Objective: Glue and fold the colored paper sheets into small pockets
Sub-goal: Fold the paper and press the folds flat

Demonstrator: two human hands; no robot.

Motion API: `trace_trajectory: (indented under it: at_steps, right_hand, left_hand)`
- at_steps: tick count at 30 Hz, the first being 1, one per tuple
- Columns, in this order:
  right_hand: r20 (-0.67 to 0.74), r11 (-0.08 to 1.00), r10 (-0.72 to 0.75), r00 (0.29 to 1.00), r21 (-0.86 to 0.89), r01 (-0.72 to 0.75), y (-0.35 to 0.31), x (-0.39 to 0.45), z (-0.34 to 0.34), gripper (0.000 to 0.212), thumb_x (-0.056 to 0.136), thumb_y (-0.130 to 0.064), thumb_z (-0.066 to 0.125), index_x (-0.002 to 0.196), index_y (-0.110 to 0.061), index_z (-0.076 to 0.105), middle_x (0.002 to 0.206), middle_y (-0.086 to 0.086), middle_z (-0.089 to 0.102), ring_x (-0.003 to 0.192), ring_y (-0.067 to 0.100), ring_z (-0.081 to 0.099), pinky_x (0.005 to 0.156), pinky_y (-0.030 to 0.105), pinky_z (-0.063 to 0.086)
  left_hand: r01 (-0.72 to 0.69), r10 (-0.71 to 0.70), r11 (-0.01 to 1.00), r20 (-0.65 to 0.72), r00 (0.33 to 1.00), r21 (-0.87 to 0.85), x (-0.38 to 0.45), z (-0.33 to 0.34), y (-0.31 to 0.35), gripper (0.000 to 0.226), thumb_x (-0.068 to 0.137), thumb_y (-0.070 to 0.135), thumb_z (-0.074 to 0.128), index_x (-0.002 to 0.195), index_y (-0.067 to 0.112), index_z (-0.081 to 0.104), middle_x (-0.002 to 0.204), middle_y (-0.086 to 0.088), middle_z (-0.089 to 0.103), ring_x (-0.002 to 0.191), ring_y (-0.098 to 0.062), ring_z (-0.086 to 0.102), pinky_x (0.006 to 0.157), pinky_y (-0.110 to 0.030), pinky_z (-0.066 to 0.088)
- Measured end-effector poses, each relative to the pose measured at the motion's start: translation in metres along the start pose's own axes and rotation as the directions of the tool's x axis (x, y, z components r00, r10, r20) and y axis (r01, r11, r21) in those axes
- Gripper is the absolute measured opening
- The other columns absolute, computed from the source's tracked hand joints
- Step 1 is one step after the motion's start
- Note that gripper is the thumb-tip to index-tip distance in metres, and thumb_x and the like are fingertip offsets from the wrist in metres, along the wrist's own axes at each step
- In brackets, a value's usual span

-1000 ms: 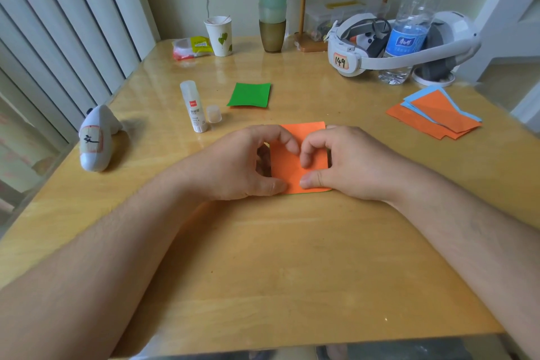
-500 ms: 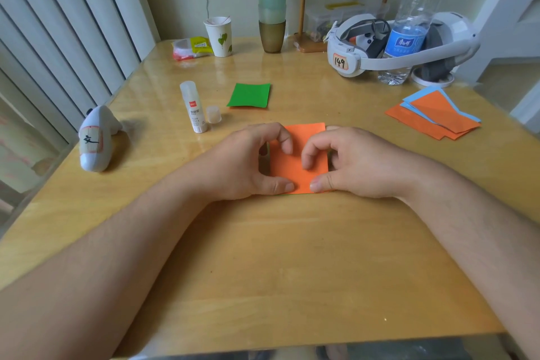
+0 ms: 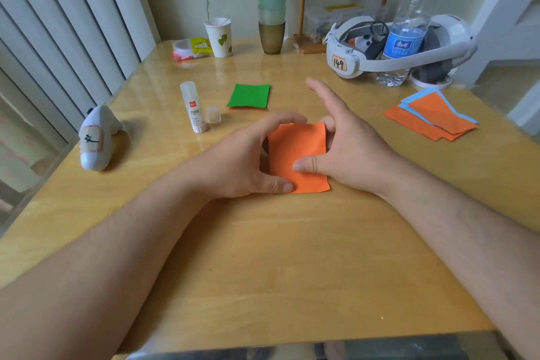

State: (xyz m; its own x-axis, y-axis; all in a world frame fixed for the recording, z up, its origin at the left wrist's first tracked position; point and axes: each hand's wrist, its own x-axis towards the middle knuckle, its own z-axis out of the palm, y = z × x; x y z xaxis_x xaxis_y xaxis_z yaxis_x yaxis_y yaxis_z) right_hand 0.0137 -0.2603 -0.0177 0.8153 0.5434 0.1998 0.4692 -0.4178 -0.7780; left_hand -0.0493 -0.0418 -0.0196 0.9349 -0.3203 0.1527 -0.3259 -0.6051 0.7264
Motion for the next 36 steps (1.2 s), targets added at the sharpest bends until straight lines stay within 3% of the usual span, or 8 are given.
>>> trace_trajectory:
  at_steps: [2,4,8,13,18,22,27,36]
  right_hand:
    - [-0.004,0.998,0.056,0.998,0.000,-0.056,-0.001,-0.001,0.001,0.130,0.063,-0.028,0.101,0.154,-0.064,0.015,0.095,-0.008,0.071,0.080,0.016,0.067,0.078,0.028,0.058]
    - [-0.022,0.991,0.099,0.995,-0.091,-0.100,-0.002,0.000,0.003,0.129,0.057,-0.037,0.102,0.154,-0.059,0.021,0.115,-0.005,0.069,0.099,0.018,0.065,0.087,0.026,0.054]
    - [0.015,0.966,0.137,0.990,-0.222,-0.131,-0.004,0.000,0.004,0.097,0.053,-0.043,0.102,0.133,-0.047,0.048,0.120,-0.017,0.055,0.116,0.010,0.052,0.086,0.023,0.043]
    - [0.036,0.970,0.118,0.992,-0.218,-0.108,-0.003,-0.001,0.005,0.054,0.055,-0.042,0.101,0.097,-0.038,0.067,0.087,-0.017,0.065,0.083,0.001,0.057,0.066,0.019,0.044]
    - [0.082,0.978,0.105,0.991,-0.188,-0.088,0.001,0.000,0.002,0.040,0.059,-0.045,0.100,0.083,-0.036,0.068,0.071,-0.020,0.067,0.066,0.000,0.057,0.057,0.020,0.041]
    - [0.123,0.983,0.120,0.985,-0.151,-0.101,0.004,-0.001,-0.005,0.033,0.065,-0.034,0.099,0.082,-0.029,0.070,0.073,-0.019,0.071,0.066,-0.002,0.062,0.061,0.021,0.047]
    - [0.170,0.987,0.113,0.979,-0.133,-0.091,0.005,-0.002,-0.013,0.031,0.072,-0.023,0.096,0.074,-0.028,0.065,0.059,-0.036,0.059,0.063,-0.014,0.057,0.055,0.005,0.039]
    - [0.129,0.986,0.103,0.986,-0.142,-0.084,-0.004,0.000,-0.002,0.029,0.067,-0.034,0.098,0.085,-0.029,0.075,0.079,-0.015,0.076,0.073,0.007,0.069,0.066,0.025,0.053]
  left_hand:
    - [0.009,-0.008,0.999,-0.005,1.000,0.051,0.000,-0.001,0.002,0.115,0.073,0.024,0.095,0.154,0.059,0.021,0.140,0.014,0.052,0.103,-0.017,0.059,0.099,-0.035,0.052]
    - [0.017,-0.016,0.998,-0.019,1.000,0.054,0.000,-0.001,0.002,0.129,0.073,0.021,0.095,0.157,0.061,0.005,0.128,-0.008,0.061,0.080,-0.022,0.056,0.086,-0.039,0.057]
    - [0.006,-0.006,1.000,-0.046,0.999,0.016,-0.004,-0.001,0.004,0.139,0.071,0.016,0.097,0.160,0.055,-0.002,0.118,-0.003,0.065,0.078,-0.012,0.062,0.075,-0.018,0.052]
    - [0.016,-0.021,0.998,-0.075,0.997,-0.061,-0.002,0.001,-0.001,0.114,0.070,0.008,0.096,0.156,0.046,0.031,0.099,0.001,0.070,0.068,0.001,0.055,0.071,-0.012,0.045]
    - [0.064,-0.060,0.995,-0.054,0.997,0.075,0.002,0.000,-0.006,0.051,0.069,0.033,0.097,0.111,0.037,0.069,0.099,0.011,0.073,0.088,-0.009,0.067,0.084,-0.034,0.057]
    - [0.133,-0.133,0.989,-0.004,0.991,0.070,0.006,0.000,-0.015,0.048,0.068,0.051,0.091,0.103,0.024,0.072,0.098,0.002,0.076,0.092,-0.023,0.072,0.082,-0.047,0.059]
    - [0.121,-0.121,0.987,-0.011,0.993,0.109,0.003,-0.007,-0.013,0.032,0.072,0.039,0.095,0.082,0.035,0.065,0.087,0.011,0.066,0.079,-0.010,0.063,0.073,-0.030,0.053]
    - [0.094,-0.088,0.993,-0.084,0.993,0.071,0.008,0.000,-0.007,0.034,0.072,0.031,0.096,0.096,0.025,0.072,0.099,0.005,0.071,0.090,-0.017,0.068,0.084,-0.043,0.057]
